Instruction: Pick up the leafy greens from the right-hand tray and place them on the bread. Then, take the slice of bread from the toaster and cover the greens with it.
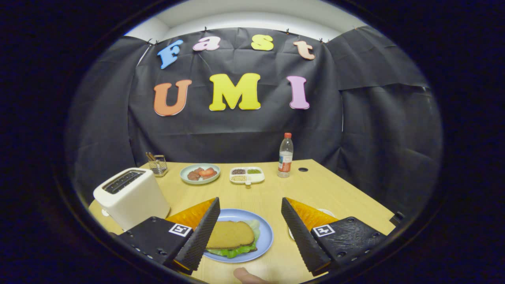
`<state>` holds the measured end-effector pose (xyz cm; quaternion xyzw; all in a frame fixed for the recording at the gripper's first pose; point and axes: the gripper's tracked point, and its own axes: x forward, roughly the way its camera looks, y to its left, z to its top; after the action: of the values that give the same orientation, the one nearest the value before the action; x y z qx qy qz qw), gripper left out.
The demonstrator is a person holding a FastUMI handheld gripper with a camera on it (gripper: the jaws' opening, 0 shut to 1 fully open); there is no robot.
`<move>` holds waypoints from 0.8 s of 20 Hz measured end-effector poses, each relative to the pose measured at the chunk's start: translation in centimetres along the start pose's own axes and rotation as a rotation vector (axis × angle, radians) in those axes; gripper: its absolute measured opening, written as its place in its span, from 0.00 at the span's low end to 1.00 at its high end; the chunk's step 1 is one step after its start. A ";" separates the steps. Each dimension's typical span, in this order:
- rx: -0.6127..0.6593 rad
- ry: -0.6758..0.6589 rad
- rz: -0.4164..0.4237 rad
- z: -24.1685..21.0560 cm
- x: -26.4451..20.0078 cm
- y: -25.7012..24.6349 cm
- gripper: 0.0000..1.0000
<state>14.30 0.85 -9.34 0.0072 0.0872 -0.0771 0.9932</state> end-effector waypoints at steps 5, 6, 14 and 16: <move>0.003 -0.143 0.037 6.0 -6.4 0.6 0.95; -0.010 -0.167 0.025 7.0 -7.5 0.1 0.95; -0.061 -0.322 0.008 11.2 -15.0 -0.9 0.95; -0.052 -0.301 0.018 10.8 -14.9 -1.2 0.95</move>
<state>1.49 1.65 3.90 -0.0297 -0.0609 -0.0662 0.9955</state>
